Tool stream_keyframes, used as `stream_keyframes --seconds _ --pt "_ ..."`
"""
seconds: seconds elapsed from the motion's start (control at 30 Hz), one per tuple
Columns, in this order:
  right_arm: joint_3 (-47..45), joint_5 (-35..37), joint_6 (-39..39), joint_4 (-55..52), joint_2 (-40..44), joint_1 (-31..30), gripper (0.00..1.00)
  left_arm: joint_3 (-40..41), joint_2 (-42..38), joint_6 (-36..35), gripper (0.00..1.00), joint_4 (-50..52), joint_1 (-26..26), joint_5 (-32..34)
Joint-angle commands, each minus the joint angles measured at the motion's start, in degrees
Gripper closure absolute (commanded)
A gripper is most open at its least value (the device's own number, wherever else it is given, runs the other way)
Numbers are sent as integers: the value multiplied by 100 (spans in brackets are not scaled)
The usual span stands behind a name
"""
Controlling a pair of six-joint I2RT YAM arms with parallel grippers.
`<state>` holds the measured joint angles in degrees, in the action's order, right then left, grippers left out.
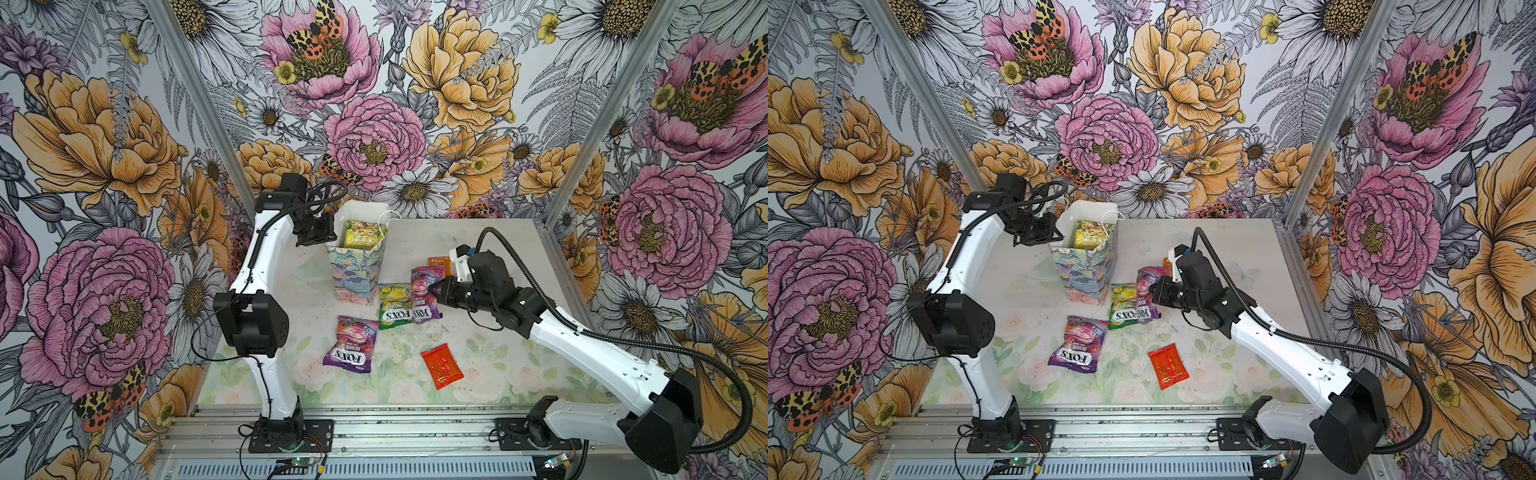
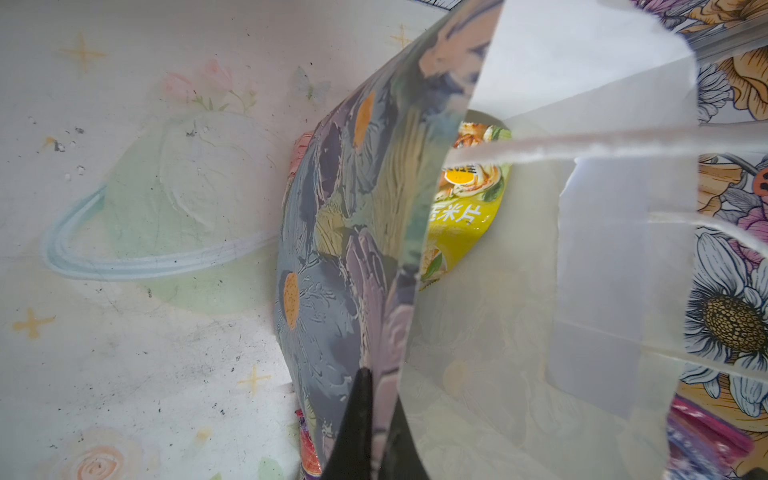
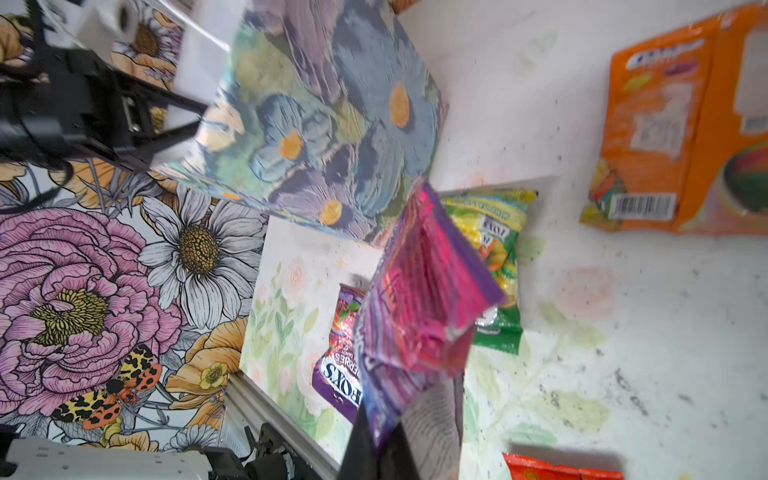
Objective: Place the snacks into the paper bag
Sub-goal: Place the snack in the paper bag.
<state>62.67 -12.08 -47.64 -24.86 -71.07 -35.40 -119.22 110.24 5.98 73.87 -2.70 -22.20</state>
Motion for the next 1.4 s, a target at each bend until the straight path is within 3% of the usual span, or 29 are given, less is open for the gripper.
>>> stream_keyframes --seconds 0.0,0.87,1.37 --pt "649 396 593 100 -182 151 100 57 -186 4 100 -153 7 -211" --pt "4793 987 2194 13 -2594 660 100 83 -187 3 100 -175 -29 -244" --pt "7469 521 2175 -321 -4474 581 100 82 -169 -2 100 -177 -3 -283"
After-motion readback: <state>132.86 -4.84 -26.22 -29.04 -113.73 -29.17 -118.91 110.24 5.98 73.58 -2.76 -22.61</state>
